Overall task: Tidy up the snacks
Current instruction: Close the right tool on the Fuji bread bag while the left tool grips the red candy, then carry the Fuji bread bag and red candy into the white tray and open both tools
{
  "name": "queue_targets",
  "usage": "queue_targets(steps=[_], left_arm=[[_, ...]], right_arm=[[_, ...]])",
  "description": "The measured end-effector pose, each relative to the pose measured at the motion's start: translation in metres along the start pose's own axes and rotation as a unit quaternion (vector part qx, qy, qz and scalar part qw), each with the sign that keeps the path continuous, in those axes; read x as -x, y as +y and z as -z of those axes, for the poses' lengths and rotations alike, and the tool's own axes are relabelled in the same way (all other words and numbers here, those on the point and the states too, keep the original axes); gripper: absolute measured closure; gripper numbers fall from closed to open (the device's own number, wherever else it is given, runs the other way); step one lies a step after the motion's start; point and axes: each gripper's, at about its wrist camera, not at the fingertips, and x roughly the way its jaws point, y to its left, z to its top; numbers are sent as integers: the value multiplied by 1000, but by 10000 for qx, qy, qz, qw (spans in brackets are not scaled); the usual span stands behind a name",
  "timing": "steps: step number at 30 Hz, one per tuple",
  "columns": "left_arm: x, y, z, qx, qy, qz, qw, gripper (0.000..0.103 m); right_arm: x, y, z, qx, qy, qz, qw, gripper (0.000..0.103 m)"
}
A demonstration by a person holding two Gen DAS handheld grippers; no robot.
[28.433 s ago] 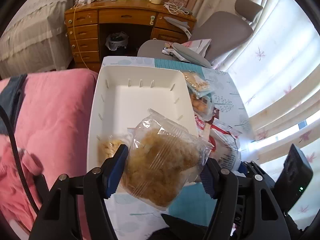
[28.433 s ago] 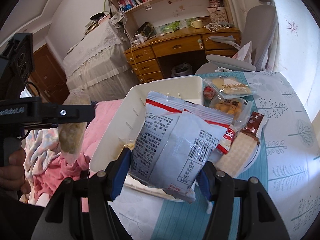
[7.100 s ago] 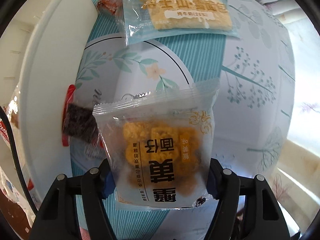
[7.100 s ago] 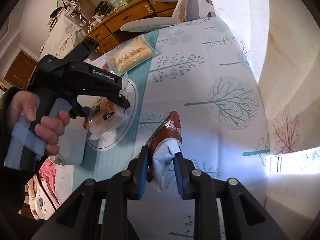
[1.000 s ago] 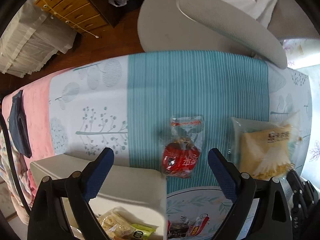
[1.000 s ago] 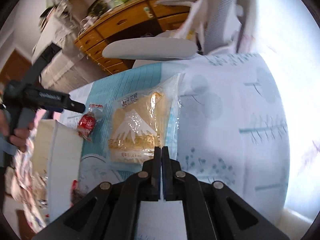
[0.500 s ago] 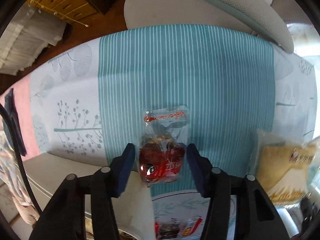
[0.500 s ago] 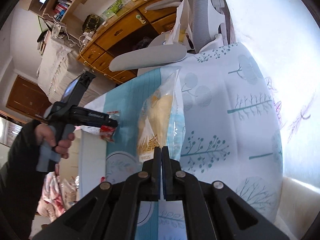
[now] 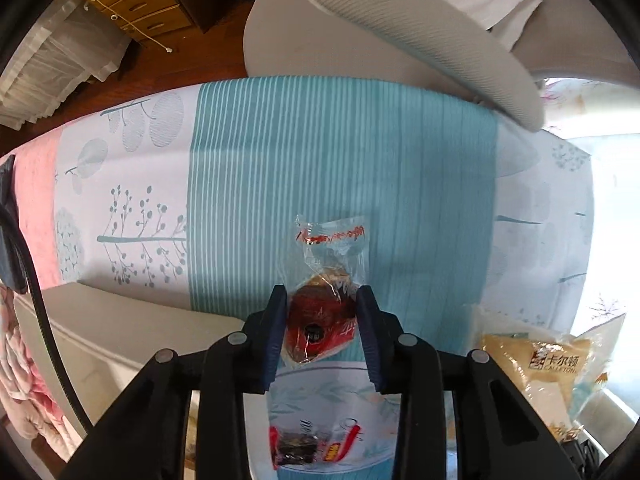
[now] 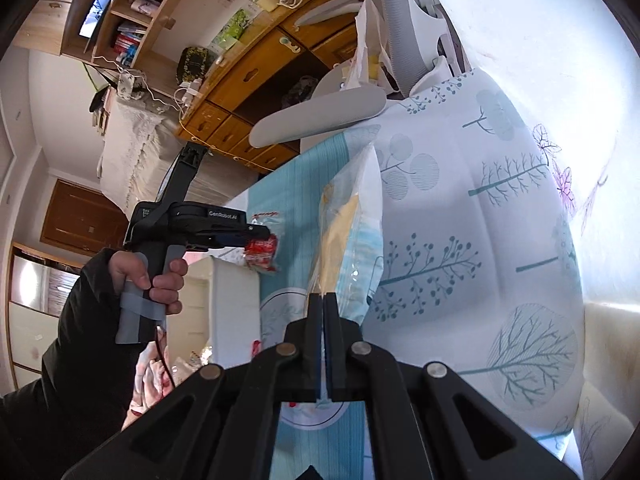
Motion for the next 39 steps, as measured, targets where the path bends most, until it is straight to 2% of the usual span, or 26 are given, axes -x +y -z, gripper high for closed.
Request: queue_targets(steps=[7, 18, 29, 39], left_arm=[[37, -12, 35, -76, -227, 324, 9992, 70], [112, -12, 114, -336, -758, 821, 9932, 70], [171, 35, 199, -536, -1219, 1144, 9845, 70], [184, 96, 244, -602, -1288, 1124, 9834, 70]], right_arm=[[21, 18, 11, 120, -163, -99, 9997, 103], [54, 60, 39, 393, -443, -175, 9981, 103], [81, 128, 77, 784, -845, -146, 9932, 103], [79, 193, 115, 960, -1151, -231, 9884, 103]])
